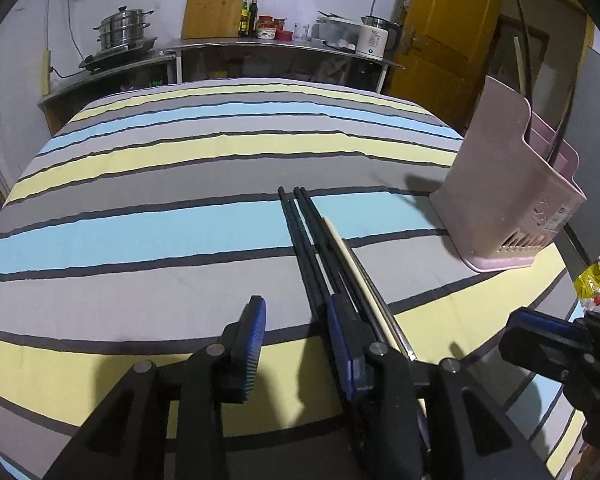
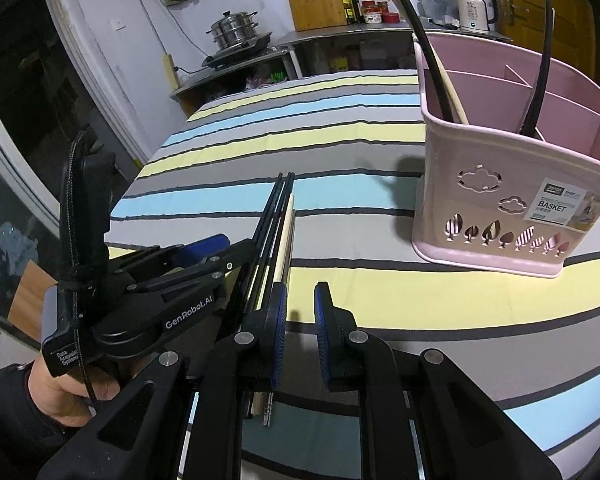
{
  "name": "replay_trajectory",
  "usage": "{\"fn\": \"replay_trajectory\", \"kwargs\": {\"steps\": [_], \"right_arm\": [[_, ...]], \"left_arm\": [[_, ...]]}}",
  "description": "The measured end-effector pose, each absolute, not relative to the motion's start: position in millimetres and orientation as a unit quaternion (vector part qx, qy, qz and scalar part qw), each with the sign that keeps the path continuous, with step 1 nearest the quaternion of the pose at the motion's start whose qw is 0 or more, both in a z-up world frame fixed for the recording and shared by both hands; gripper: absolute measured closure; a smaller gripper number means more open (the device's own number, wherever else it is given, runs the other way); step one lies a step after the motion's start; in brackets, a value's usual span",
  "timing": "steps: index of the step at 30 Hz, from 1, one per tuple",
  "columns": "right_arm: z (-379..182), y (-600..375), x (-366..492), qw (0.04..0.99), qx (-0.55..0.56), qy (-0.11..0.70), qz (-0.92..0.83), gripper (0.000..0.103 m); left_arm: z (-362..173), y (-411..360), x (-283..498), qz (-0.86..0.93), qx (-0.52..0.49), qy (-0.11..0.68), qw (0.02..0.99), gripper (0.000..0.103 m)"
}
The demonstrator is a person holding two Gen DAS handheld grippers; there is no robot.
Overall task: Organize utensils
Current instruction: 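Move both tools back toward the remaining black chopsticks on the table, then grasp a black chopstick with the left tool while the right tool grasps a metal chopstick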
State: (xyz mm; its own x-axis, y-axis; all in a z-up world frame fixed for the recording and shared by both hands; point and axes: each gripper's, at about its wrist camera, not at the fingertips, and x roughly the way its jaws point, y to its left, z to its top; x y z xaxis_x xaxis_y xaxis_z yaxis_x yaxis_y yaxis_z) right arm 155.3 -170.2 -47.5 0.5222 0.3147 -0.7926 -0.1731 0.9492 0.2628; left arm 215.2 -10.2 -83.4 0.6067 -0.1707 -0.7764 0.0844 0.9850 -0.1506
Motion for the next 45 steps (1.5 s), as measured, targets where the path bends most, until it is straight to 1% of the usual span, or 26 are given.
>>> {"fn": "replay_trajectory", "kwargs": {"steps": [6, 23, 32, 37, 42, 45], "right_arm": [[-52.3, -168.3, 158.7, 0.868, 0.075, 0.471, 0.141, 0.089], [-93.1, -138.6, 202.0, 0.851, 0.051, 0.502, 0.147, 0.089], [-94.0, -145.0, 203.7, 0.853, 0.055, 0.502, 0.135, 0.089], [-92.2, -142.0, 207.1, 0.852, 0.041, 0.507, 0.123, 0.089], [-92.2, -135.5, 216.1, 0.853, 0.028, 0.508, 0.115, 0.089], [-92.4, -133.3, 219.9, 0.854, 0.022, 0.507, 0.11, 0.089]], "left_arm": [[-83.5, -9.2, 210.1, -0.068, -0.031, 0.438, 0.896, 0.07], [-82.1, 20.4, 200.7, -0.055, -0.051, 0.451, 0.889, 0.072], [-82.1, 26.4, 202.0, -0.063, -0.067, 0.458, 0.884, 0.072], [-81.6, 28.1, 216.4, -0.063, -0.08, 0.465, 0.879, 0.072], [-81.4, 21.2, 227.5, -0.058, -0.055, 0.471, 0.878, 0.072], [-82.2, 13.4, 231.5, -0.047, -0.023, 0.471, 0.88, 0.075]]}}
